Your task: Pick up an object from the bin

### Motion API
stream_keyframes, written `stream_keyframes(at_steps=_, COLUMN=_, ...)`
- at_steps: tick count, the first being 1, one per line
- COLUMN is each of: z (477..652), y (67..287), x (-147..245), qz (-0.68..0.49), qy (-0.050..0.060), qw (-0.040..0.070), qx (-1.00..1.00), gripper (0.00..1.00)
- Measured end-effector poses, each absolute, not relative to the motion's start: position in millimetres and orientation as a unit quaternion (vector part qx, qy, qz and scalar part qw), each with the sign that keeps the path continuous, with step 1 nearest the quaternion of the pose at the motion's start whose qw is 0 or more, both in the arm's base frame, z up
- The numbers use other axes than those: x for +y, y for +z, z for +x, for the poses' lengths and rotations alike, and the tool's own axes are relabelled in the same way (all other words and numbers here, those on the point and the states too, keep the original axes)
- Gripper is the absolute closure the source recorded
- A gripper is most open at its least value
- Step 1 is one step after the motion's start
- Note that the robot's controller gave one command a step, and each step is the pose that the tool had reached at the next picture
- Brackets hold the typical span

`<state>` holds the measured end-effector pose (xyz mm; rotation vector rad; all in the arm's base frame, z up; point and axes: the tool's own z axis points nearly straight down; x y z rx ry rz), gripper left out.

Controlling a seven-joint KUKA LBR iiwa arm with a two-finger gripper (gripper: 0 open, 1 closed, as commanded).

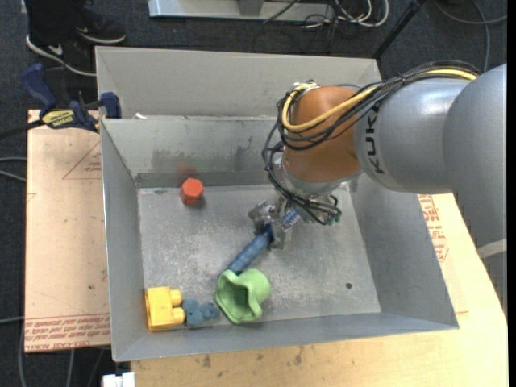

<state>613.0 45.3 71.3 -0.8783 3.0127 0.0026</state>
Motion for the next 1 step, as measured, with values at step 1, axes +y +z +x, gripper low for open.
stream_keyframes(at_steps=1, z=604.5, y=212.2, x=38.9, qz=-0.311, qy=-0.001, qw=0.005, qx=0.950, gripper=1.00)
